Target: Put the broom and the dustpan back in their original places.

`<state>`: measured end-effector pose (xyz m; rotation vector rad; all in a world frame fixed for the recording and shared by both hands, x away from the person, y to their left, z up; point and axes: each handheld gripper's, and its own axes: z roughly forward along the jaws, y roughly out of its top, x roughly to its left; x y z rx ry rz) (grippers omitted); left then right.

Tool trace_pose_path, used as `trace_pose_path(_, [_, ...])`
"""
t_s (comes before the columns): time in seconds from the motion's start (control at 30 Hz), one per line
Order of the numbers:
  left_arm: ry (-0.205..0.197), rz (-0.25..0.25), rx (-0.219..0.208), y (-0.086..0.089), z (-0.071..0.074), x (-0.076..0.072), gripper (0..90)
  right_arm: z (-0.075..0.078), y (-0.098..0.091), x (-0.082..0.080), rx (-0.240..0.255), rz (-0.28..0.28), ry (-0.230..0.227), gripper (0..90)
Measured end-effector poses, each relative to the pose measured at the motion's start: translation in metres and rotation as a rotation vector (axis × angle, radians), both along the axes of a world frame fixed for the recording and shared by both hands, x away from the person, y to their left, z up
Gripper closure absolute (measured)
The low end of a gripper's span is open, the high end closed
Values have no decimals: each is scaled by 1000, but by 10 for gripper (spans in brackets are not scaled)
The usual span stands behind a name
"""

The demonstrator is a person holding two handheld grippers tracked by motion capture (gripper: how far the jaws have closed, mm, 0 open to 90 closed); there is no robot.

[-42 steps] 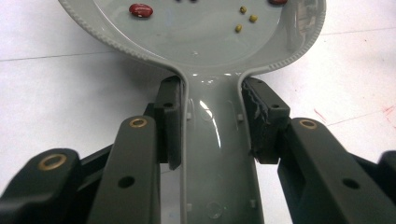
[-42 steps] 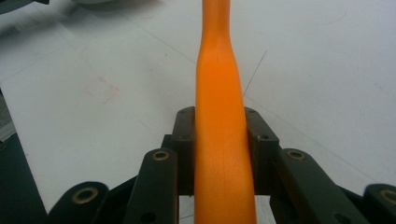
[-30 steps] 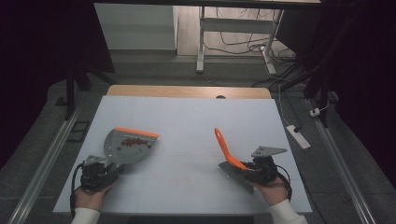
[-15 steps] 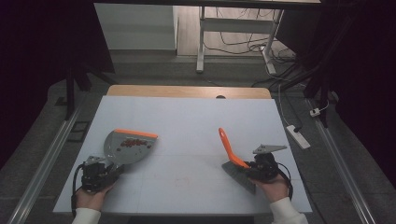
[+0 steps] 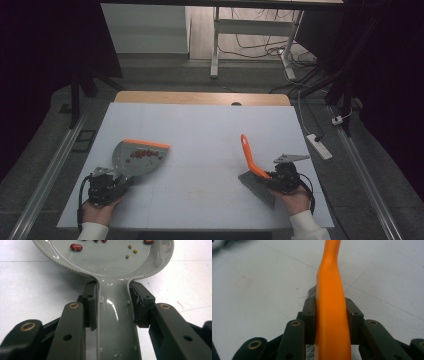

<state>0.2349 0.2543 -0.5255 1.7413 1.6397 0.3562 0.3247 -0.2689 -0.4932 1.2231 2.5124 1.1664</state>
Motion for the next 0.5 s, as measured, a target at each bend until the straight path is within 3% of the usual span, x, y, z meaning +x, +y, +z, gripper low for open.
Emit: trace_pose_path(0.5, [18,-17,7,-3,-3,3,608,-10,-7,9,-7,-36,34,585])
